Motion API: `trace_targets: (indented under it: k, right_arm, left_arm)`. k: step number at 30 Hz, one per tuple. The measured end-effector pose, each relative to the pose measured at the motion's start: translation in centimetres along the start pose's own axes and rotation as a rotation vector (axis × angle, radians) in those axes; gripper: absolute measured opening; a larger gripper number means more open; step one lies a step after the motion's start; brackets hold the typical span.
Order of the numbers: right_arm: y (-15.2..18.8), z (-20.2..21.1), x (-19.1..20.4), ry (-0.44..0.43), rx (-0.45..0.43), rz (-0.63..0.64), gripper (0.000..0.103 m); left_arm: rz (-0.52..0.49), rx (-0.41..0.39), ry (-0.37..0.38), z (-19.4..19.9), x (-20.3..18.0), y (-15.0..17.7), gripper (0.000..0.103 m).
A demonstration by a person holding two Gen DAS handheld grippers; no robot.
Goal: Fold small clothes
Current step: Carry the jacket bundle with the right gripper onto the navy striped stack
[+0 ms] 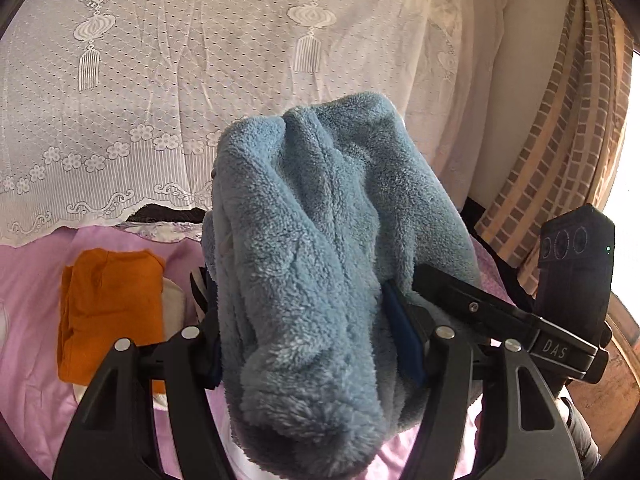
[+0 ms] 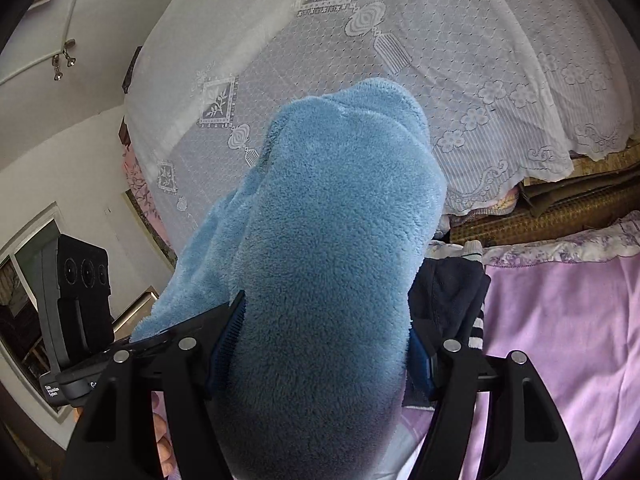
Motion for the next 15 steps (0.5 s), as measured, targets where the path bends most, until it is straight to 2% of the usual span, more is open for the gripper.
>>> trace_targets:
  k: [6,12,13,15]
  right_arm:
    - [-0.1,-5.7,-3.4,-0.003,0.043,-0.049,0.07]
    - [4.0,-10.5,-6.7,0.057,0.147,-0.075,0.07]
    - [4.9,-11.2,-7.3,0.072,0.17,-0.077,0.07]
    - [6.1,-11.9,-8.4,0.084,0.183,-0.094,0.073]
  left_arm:
    - [0.066,0.034,-0.047,-5.5,3.4,-1.8,0.063]
    - [0.098,0.128,-0.104,-11.6,7.4,0.6,0.065]
    - [0.105,0.147,-0.113,-12.5,8.0,1.3,0.068]
    - [0.109,0.145,-0.143,-13.6,9.2,2.2,0.082]
Point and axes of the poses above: each gripper's, at about its wrist camera, not at the fingertips, and z roughly against the way its jaws point, x to its left, y to its underside, the point moved 7 cm from there along -z, roughly the way its jaws point, and after that the axes turned 13 degrees about z, right-handed, at the moved point
